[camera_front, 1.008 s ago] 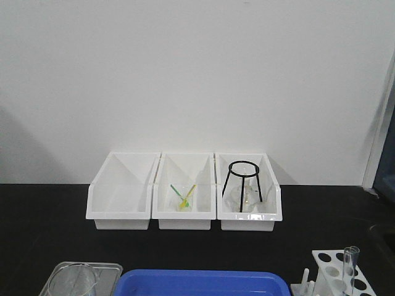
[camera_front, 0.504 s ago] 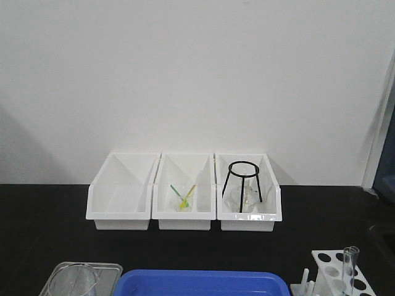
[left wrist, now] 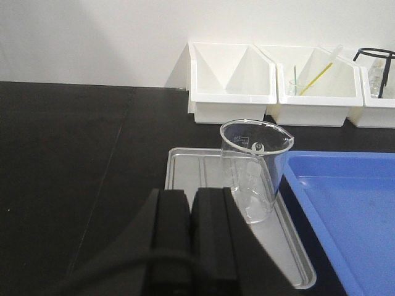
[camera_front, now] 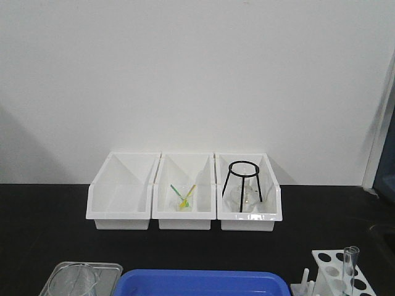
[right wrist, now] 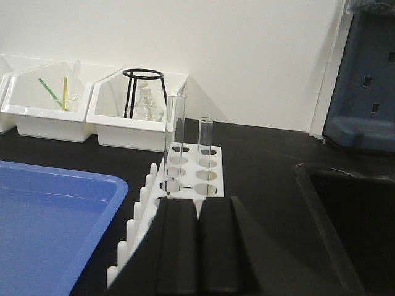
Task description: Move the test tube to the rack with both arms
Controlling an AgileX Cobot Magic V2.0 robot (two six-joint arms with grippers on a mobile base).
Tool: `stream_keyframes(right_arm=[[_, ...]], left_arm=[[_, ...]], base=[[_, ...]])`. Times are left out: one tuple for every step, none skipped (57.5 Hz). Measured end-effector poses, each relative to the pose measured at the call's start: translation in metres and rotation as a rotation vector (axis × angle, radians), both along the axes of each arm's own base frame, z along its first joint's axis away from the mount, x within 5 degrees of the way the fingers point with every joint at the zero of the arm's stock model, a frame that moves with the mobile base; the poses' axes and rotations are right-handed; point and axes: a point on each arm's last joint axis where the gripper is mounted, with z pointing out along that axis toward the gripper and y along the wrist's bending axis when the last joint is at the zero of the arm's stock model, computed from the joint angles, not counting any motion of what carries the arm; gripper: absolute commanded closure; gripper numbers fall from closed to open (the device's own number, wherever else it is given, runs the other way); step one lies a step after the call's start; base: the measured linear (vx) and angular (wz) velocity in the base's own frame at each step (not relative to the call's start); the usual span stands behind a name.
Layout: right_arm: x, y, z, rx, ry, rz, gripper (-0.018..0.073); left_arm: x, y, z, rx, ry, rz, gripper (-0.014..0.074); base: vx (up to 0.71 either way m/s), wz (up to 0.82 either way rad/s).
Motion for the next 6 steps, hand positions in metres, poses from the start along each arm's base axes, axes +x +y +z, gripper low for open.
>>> stream_keyframes(right_arm=[[0.0000,0.0000,0.0000,0.000,0.000,0.000,0.0570],[0.0000,0.0000,0.0000,0.000,0.000,0.000,0.0570],[0.0000,0.0000,0.0000,0.000,0.000,0.000,0.0570],[0.0000,0.0000,0.0000,0.000,0.000,0.000,0.0570],[0.0000,0.0000,0.0000,0.000,0.000,0.000,0.0570],[0.0000,0.0000,0.0000,0.000,0.000,0.000,0.0570]], left_arm=[[0.0000,0.0000,0.0000,0.000,0.000,0.000,0.0603],[0.0000,0.0000,0.0000,0.000,0.000,0.000,0.0603],[0.0000,0.0000,0.0000,0.000,0.000,0.000,0.0603],[0.0000,0.0000,0.0000,0.000,0.000,0.000,0.0603],[0.0000,0.0000,0.0000,0.000,0.000,0.000,0.0603],[0.0000,0.0000,0.0000,0.000,0.000,0.000,0.0603]], base=[[0.00,0.00],[0.00,0.00],[0.00,0.00],[0.00,0.00],[0.00,0.00],[0.00,0.00]])
